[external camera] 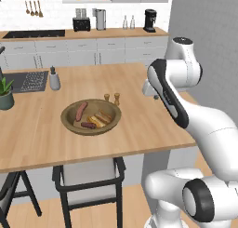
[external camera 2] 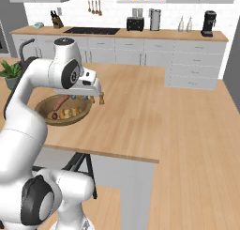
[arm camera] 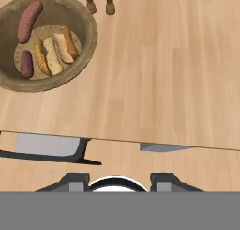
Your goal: Place one bun and one sausage from the bowl on each plate.
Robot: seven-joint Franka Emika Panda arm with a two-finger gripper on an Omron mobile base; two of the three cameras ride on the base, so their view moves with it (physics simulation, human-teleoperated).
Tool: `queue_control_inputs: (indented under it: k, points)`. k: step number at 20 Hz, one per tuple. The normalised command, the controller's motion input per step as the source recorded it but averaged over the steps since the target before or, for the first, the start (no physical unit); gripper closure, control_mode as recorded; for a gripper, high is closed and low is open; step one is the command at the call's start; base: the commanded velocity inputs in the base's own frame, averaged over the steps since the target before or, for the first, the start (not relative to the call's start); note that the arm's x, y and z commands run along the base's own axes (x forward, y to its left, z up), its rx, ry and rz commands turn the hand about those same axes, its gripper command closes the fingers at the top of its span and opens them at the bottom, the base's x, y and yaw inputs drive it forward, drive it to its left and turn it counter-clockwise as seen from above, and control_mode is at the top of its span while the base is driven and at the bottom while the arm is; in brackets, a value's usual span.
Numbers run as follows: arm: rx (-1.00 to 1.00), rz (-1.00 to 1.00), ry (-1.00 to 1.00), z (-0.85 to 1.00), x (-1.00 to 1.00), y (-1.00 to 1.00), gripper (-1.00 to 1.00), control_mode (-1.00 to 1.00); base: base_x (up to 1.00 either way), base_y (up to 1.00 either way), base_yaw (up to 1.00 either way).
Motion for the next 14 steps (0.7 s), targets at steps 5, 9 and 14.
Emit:
queue_control_inputs:
  k: [5, 9, 14]
  points:
    - [0.00, 0.00, 0.00, -0.04, -0.04, 0.38, -1.00, -1.00, 0.00, 0.00, 0.00]
    - [0.02, 0.09, 0.00, -0.13, 0.02, 0.92, -1.00, -1.00, 0.00, 0.00, 0.00]
    - [-0.02, 0.18, 0.01, -0.37, 0.39, 0.98, -1.00, -1.00, 0.00, 0.00, 0.00]
